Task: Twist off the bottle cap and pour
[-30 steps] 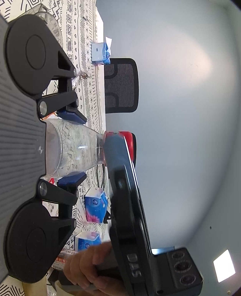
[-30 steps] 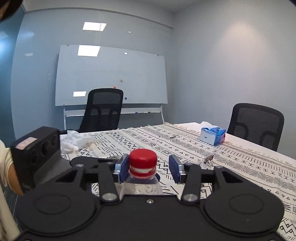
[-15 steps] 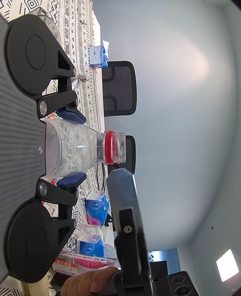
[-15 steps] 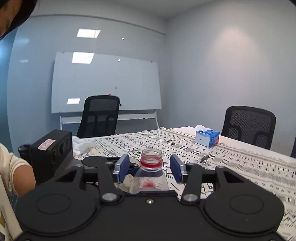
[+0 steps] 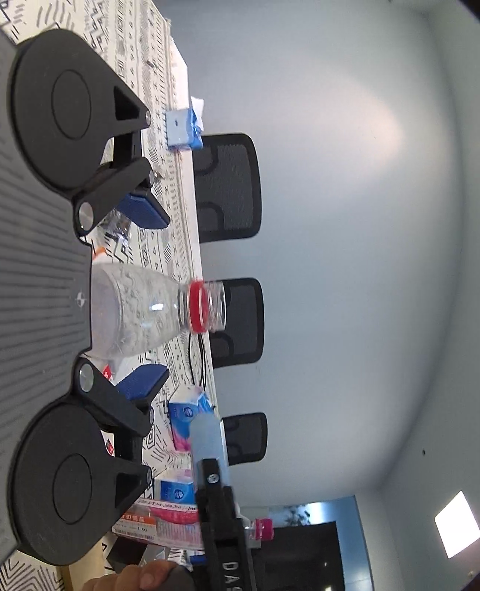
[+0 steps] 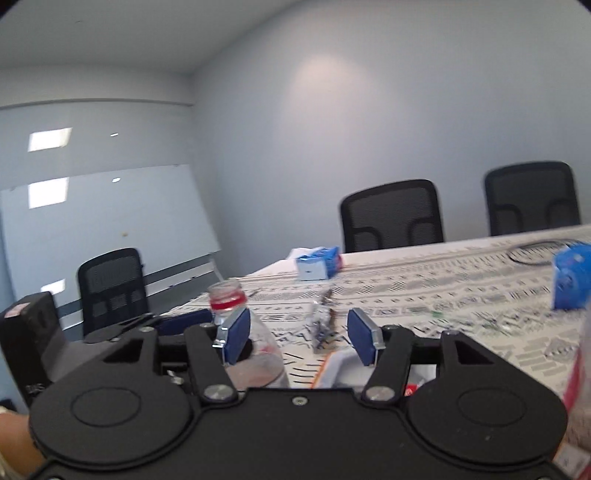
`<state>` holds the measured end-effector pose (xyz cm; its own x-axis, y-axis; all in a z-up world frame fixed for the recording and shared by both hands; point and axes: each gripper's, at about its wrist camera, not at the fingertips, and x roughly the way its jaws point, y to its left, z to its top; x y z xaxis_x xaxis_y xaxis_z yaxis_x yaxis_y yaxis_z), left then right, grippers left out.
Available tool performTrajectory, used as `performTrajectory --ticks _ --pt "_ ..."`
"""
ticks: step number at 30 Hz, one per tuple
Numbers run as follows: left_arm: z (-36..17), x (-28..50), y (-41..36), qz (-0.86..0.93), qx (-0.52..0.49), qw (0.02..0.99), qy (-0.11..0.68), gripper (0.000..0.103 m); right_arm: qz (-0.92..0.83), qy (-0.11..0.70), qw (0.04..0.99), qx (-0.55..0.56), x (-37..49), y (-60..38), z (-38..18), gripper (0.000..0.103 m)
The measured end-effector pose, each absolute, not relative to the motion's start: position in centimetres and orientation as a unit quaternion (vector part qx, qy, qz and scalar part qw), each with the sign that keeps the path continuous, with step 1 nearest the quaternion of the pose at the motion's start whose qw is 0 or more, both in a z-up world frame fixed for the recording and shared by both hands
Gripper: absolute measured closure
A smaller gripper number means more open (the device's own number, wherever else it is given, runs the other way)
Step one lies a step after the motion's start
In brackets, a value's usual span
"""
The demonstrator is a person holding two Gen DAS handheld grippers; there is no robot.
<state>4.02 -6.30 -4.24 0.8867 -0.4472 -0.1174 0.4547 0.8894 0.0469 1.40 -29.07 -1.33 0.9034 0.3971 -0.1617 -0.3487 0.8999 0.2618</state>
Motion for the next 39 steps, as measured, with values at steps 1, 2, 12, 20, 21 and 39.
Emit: performTrajectory --ticks 1,2,12,20,21,39 --pt "-4.0 3.5 -5.9 -0.224 0.038 0.973 0.052 0.02 0.186 0.105 0.97 0.114 1.0 -28.8 -1.5 0.04" --pt "-3.8 2.9 -5.6 -0.209 0.042 0.976 0.052 0.02 0.18 0.103 0.971 0.114 0.7 -28.4 -1.6 0.039" --pt "-1.8 -1.7 -2.3 -0.082 0.008 0.994 0.078 0.005 0.132 0.121 0.98 0.084 -2.4 -21.9 -1.0 0.037" --pt "-1.3 -3.6 -0.5 -0.035 -0.003 0.991 0.129 0.005 0.128 0.14 0.979 0.069 -4.2 -18.6 -1.2 0.035" --pt "-1.3 -3.8 -0.3 -0.031 -0.004 0.991 0.133 0.005 0.128 0.142 0.979 0.067 -4.4 -18.4 -1.3 0.035" --pt "-0.1 -6.5 0.4 0.008 0.009 0.987 0.162 0.005 0.103 0.164 0.979 0.056 -6.0 -17.1 -0.9 0.031"
